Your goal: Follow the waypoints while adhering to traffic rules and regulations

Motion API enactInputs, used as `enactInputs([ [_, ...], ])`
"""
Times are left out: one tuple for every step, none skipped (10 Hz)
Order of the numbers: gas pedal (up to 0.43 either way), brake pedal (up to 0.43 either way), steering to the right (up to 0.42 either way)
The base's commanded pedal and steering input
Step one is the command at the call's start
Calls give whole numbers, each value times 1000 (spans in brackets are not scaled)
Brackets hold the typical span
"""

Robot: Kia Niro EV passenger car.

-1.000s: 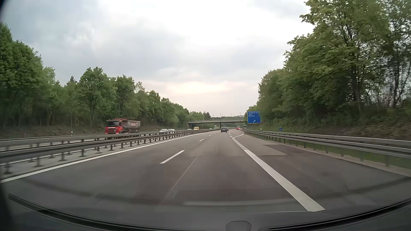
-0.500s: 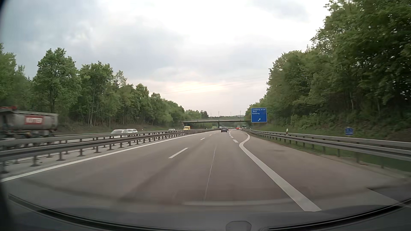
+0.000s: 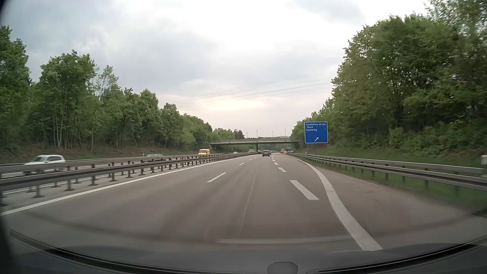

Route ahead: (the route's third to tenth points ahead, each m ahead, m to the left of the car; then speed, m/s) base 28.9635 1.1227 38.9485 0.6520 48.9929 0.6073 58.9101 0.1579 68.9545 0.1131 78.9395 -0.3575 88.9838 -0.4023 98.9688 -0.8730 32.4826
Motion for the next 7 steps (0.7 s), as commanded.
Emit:
enactInputs([
  [197, 0, 3],
  [197, 0, 3],
  [197, 0, 3],
  [197, 0, 3],
  [197, 0, 3],
  [197, 0, 3],
  [197, 0, 3],
])
